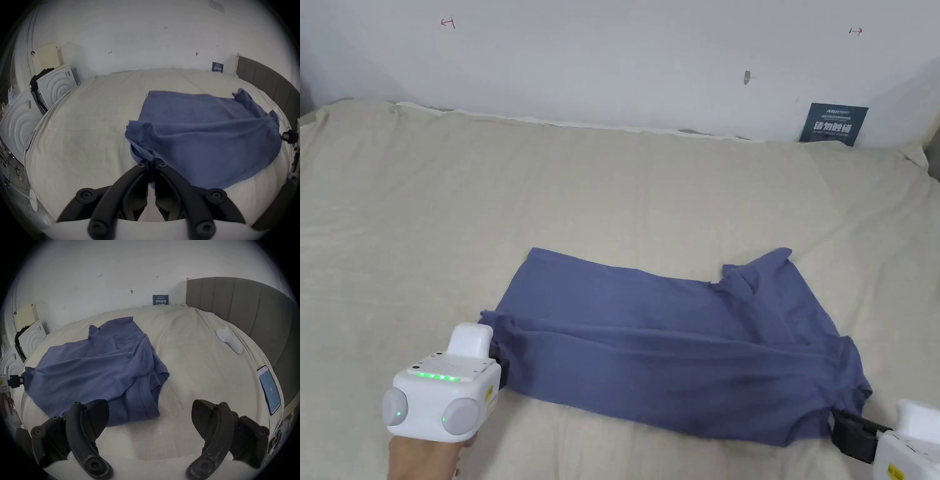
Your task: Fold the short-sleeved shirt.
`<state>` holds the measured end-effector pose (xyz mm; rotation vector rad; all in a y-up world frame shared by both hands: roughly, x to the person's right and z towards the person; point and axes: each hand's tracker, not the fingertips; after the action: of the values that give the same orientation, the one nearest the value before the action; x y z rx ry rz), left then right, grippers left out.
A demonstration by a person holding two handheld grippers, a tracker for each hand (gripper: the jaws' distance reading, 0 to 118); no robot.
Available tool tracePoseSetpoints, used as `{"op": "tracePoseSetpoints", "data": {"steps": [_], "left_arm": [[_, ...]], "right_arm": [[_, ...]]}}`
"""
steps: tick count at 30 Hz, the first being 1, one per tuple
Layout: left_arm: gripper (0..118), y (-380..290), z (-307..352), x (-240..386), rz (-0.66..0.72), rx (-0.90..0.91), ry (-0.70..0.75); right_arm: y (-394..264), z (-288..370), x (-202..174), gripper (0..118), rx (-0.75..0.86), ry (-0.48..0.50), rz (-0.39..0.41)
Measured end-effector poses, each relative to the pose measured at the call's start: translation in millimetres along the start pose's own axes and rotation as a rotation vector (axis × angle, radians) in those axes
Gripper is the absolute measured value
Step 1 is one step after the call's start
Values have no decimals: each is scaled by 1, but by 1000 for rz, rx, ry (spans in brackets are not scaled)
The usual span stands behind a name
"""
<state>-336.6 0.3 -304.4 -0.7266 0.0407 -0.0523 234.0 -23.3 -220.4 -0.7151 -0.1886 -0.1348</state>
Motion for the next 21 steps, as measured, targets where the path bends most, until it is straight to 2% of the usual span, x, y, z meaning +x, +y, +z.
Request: {"op": "tracePoseSetpoints", "data": {"steps": [2,4,6,7,8,9,10,11,12,13,14,21], "left_arm": [[6,5,6,3,-6,17,4],[6,10,9,5,-30,19,-6],[6,13,10,7,-33,5,-6],[6,13,9,7,-32,3,-10],[6,13,8,7,-24,-6,-15],[6,13,8,6,-14,-17,-16],[6,12,8,6,-6,-24,-15],[6,11,9,5,-2,-31,-8],[6,9,9,4,2,-41,-4],[6,7,10,3,5,-52,-1],[6,5,12,2,7,-57,5],[6,-3,33,-21,61,-73,-18]], "right_arm": [[2,-7,-2,105,-26,2,13],[3,-22,-8,104,-120,35,89],[2,-33,-19,89,-179,48,147],[2,-34,-26,83,-156,26,199],[4,-30,-30,68,-139,23,216],[7,-26,-32,44,-137,49,193],[10,-22,-34,10,-135,46,193],[12,-20,-37,5,-124,23,226],[13,-18,-41,5,-133,86,248],[14,-16,-47,5,-146,9,298],[16,-15,-51,5,-156,1,315],[28,14,-48,5,-112,0,232]]}}
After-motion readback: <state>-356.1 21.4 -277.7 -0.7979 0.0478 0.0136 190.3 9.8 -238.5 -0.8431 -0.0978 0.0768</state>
